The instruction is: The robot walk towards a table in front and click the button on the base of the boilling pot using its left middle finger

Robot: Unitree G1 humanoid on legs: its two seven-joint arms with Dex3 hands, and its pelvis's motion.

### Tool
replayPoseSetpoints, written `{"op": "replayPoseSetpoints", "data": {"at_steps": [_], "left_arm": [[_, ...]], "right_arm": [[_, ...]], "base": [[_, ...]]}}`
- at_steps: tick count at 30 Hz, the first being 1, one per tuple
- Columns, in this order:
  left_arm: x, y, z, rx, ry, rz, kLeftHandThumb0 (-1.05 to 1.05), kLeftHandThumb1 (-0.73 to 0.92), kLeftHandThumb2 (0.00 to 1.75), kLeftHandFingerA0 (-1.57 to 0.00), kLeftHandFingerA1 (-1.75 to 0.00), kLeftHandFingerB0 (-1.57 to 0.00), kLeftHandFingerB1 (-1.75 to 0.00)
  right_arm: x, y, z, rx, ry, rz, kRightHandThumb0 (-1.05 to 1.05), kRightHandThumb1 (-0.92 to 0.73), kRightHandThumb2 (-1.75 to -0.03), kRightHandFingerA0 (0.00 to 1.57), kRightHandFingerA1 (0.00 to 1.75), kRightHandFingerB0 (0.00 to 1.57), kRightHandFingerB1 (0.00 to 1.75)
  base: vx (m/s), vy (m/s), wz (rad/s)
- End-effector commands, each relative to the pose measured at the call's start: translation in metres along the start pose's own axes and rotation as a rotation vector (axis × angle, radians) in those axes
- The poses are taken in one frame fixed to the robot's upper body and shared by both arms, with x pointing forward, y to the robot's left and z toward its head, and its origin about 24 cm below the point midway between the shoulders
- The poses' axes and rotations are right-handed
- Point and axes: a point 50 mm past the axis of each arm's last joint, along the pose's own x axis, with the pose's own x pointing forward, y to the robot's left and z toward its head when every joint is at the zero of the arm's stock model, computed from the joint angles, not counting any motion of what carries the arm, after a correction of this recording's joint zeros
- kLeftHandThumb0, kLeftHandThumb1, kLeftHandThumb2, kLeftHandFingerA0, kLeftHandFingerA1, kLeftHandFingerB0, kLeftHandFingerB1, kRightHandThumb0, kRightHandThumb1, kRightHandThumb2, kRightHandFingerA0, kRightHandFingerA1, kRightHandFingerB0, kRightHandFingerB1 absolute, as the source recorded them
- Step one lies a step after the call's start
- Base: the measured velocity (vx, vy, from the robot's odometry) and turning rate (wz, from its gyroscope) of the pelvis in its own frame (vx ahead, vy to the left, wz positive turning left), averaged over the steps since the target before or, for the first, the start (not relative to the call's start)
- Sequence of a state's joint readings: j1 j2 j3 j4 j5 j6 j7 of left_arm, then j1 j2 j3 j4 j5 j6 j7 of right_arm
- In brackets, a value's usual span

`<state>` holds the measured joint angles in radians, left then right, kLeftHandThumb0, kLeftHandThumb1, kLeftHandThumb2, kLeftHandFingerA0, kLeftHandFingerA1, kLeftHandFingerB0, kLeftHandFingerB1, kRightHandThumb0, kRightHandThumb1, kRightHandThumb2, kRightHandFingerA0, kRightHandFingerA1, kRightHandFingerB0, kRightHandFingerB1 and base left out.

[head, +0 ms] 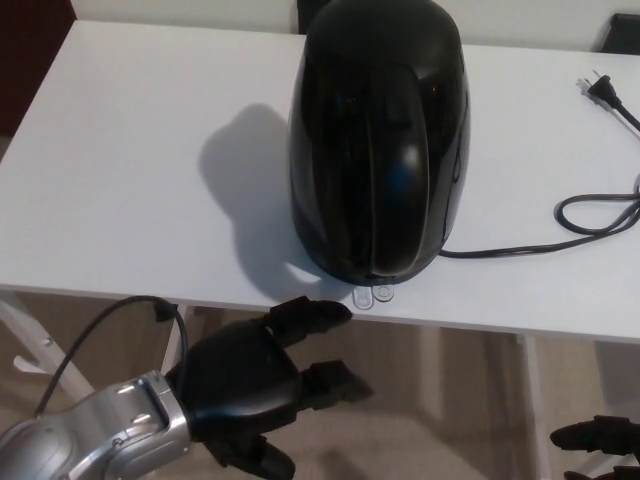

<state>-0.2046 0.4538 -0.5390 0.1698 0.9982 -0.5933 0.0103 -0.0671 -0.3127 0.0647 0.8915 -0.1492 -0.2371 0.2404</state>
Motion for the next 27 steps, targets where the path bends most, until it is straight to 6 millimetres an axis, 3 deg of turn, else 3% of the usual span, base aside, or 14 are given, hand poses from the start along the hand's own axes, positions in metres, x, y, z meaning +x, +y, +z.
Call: {"op": "replayPoseSetpoints", "data": {"at_steps": [1,9,10,11,12,24,25,27], "left_arm": [[0.003,0.0,-0.008,0.033,0.042,0.002,-0.8,0.54,0.89,-0.32,-0.46,-0.24,-0.42],[0.005,0.002,-0.005,0.043,0.029,0.018,-0.8,0.54,0.89,-0.32,-0.45,-0.24,-0.43],[0.005,0.002,-0.005,0.042,0.028,0.02,-0.8,0.54,0.89,-0.32,-0.45,-0.24,-0.43],[0.005,0.002,-0.004,0.04,0.026,0.023,-0.8,0.54,0.89,-0.32,-0.45,-0.24,-0.43],[0.005,0.003,-0.004,0.04,0.026,0.02,-0.8,0.54,0.89,-0.32,-0.45,-0.24,-0.43],[0.006,0.009,0.001,0.053,-0.007,0.058,-0.8,0.55,0.9,-0.33,-0.46,-0.24,-0.43],[0.006,0.009,0.001,0.052,-0.009,0.057,-0.8,0.55,0.9,-0.32,-0.45,-0.24,-0.43],[0.007,0.01,0.002,0.053,-0.016,0.072,-0.79,0.55,0.89,-0.32,-0.45,-0.24,-0.43]], "right_arm": [[-0.001,-0.005,-0.001,0.016,0.023,-0.006,-0.43,-0.52,-0.8,0.67,0.61,0.51,0.55],[0.0,-0.005,0.0,-0.022,0.019,-0.002,-0.43,-0.53,-0.81,0.69,0.61,0.51,0.55],[0.0,-0.005,0.001,-0.024,0.019,-0.001,-0.38,-0.63,-0.59,0.77,0.49,0.55,0.42],[0.0,-0.005,0.001,-0.024,0.017,0.001,-0.38,-0.63,-0.59,0.77,0.49,0.55,0.42],[0.0,-0.005,0.001,-0.025,0.014,0.003,-0.43,-0.52,-0.81,0.69,0.62,0.51,0.55],[0.001,-0.005,0.001,-0.012,0.021,-0.002,-0.43,-0.51,-0.8,0.7,0.61,0.52,0.55],[0.001,-0.005,0.002,-0.013,0.018,-0.001,-0.38,-0.63,-0.58,0.76,0.49,0.57,0.42],[0.0,-0.006,0.002,-0.016,0.012,0.002,-0.38,-0.63,-0.58,0.76,0.49,0.57,0.42]], "base": [[0.0,0.0,0.0],[0.0,0.0,0.0],[0.0,0.0,0.0],[0.0,0.0,0.0],[0.0,0.0,0.0],[0.0,0.0,0.0],[0.0,0.0,0.0],[0.0,0.0,0.0]]}}
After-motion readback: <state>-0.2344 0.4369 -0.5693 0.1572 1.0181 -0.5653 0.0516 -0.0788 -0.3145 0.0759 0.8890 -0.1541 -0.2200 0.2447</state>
